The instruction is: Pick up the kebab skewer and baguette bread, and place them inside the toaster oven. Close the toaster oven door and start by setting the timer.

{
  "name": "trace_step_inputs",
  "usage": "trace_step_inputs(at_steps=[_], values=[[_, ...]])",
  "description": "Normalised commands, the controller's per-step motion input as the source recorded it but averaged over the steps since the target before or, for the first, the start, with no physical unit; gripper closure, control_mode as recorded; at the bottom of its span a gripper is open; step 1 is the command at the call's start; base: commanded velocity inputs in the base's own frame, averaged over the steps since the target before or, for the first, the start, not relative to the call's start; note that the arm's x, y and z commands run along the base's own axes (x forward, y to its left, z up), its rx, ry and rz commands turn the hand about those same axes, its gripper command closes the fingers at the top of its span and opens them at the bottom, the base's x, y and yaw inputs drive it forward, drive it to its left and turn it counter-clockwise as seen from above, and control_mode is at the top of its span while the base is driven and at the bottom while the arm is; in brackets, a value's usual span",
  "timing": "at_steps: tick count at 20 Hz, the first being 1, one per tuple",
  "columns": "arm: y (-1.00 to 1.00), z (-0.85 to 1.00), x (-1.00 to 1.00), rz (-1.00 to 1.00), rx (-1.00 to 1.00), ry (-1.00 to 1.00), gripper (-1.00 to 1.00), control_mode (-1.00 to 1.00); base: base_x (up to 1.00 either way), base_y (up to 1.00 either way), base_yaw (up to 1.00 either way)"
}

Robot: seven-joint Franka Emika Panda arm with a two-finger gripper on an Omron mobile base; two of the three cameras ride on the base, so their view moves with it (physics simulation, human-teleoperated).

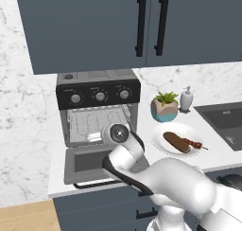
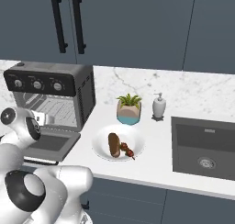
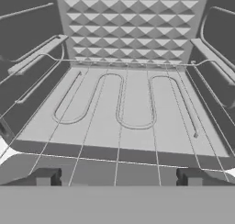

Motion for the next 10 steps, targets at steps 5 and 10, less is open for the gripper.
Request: trace_step_inputs(at_steps=[5,10], values=[[0.09,-0.57,-0.63,0.00,0.00,0.06,-1.00,-1.00,0.00,0.00,0.00],[0.06,-0.36,-0.52,0.00,0.00,0.02,-1.00,-1.00,0.00,0.00,0.00]])
